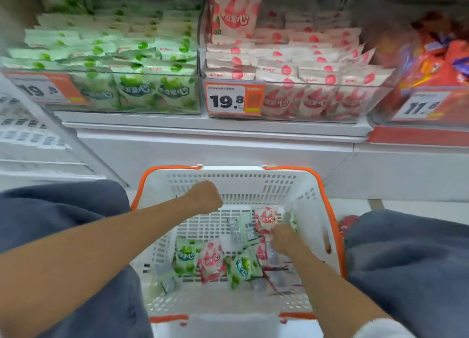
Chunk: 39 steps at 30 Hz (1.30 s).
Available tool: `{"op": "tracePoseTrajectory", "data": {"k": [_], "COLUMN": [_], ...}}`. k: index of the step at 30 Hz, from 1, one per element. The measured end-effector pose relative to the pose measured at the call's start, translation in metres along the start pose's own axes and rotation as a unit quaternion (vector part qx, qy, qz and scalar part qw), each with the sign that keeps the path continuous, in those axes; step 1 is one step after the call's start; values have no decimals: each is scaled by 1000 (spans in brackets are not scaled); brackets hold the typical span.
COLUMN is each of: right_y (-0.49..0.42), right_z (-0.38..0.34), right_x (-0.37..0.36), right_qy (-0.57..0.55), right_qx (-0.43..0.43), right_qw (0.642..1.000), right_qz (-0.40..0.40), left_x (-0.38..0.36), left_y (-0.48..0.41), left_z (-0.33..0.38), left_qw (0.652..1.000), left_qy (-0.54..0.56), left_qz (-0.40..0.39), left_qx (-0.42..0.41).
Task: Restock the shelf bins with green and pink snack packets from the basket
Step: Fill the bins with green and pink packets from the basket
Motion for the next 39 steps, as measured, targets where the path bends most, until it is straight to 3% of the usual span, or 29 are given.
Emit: {"op": "tracePoseTrajectory", "data": {"k": [3,6,10,12,14,15,17,19,21,23,26,28,30,32,34,35,36,37,39], "right_y": [-32,-42,-48,-48,-36,-24,7,42,75,106,135,143,146,150,158,160,163,165,165], "right_z": [16,17,12,6,-6,-16,-37,-55,-69,-76,-73,-77,-86,-95,-101,-102,-102,-101,-98], "right_x": [-56,-88,-73,-53,-20,3,52,93,122,143,156,161,171,186,195,198,200,203,212], "right_qy": [-13,-96,-81,-104,-220,-319,-524,-619,-648,-634,-554,-539,-498,-333,-86,-23,-34,-112,-314], "right_qx": [-33,-57,-61,-64,-42,-15,49,135,187,217,228,222,224,212,204,205,212,227,259], "right_qw": [998,993,989,989,974,947,849,767,729,735,800,812,827,881,929,938,941,937,885], "right_qz": [-45,26,108,88,40,24,-38,-97,-114,-102,-46,35,135,259,295,280,261,239,226], "left_x": [-13,-17,-15,-14,-11,-9,-6,-2,3,13,27,36,45,56,69,72,73,73,75], "left_y": [-14,-23,-18,-16,-11,-5,5,17,26,34,47,53,58,59,62,64,65,67,75], "left_z": [-4,-16,-19,-18,-13,-8,0,10,19,31,49,54,55,51,47,49,50,51,56], "left_qw": [999,998,999,999,999,999,998,986,954,910,844,828,838,881,937,941,936,936,920], "left_qy": [15,36,-1,16,25,22,52,159,286,389,496,516,505,428,217,122,70,82,211], "left_qz": [-32,-51,-39,-35,-38,-39,-32,-39,-36,-7,34,54,50,62,133,139,128,96,49], "left_qx": [-4,-21,-14,-23,-4,10,16,-14,-78,-147,-204,-212,-201,-192,-242,-285,-320,-329,-328]}}
Point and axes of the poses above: each hand's wrist, its own y-axis away from the middle knuckle, its own x-axis out of the back of the hand, z = x × y, the point moved 1 cm from there along -y, towards the middle knuckle, and after that the axes turned 12 degrees about -z, right-handed, at the moved point
